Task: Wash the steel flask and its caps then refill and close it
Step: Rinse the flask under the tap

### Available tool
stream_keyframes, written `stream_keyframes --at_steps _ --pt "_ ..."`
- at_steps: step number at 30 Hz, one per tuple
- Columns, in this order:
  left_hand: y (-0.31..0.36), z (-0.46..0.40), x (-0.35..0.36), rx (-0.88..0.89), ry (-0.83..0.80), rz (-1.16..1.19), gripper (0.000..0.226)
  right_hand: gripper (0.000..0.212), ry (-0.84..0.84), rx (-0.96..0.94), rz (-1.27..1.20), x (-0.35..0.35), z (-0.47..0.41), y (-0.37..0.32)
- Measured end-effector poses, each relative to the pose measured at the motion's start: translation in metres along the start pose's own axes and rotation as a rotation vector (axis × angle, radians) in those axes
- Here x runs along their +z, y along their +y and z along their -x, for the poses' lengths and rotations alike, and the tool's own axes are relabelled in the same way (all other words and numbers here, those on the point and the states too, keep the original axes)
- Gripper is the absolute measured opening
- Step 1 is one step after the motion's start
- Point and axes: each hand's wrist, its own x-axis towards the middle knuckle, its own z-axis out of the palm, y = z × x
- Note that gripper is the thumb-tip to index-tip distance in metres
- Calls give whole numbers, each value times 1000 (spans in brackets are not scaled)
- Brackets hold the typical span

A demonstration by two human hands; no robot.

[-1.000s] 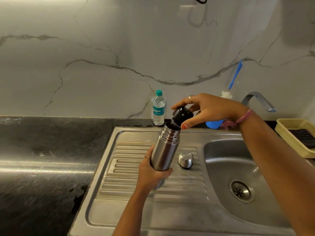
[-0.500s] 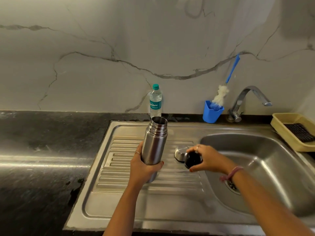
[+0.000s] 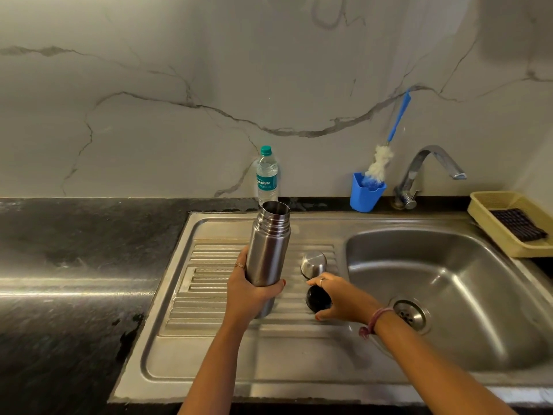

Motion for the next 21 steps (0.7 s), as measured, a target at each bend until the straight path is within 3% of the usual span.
stream_keyframes --at_steps 9,14,17,21 --pt "9 0 5 13 -22 -19 95 85 -22 -14 -44 -9 8 7" --pt "22 0 9 49 -44 -18 91 67 46 -11 -144 -38 18 4" --pt "39 0 17 61 -75 0 84 64 145 -39 -384 -60 27 -11" --pt "61 0 37 94 -144 56 86 84 236 -94 -748 -78 39 -33"
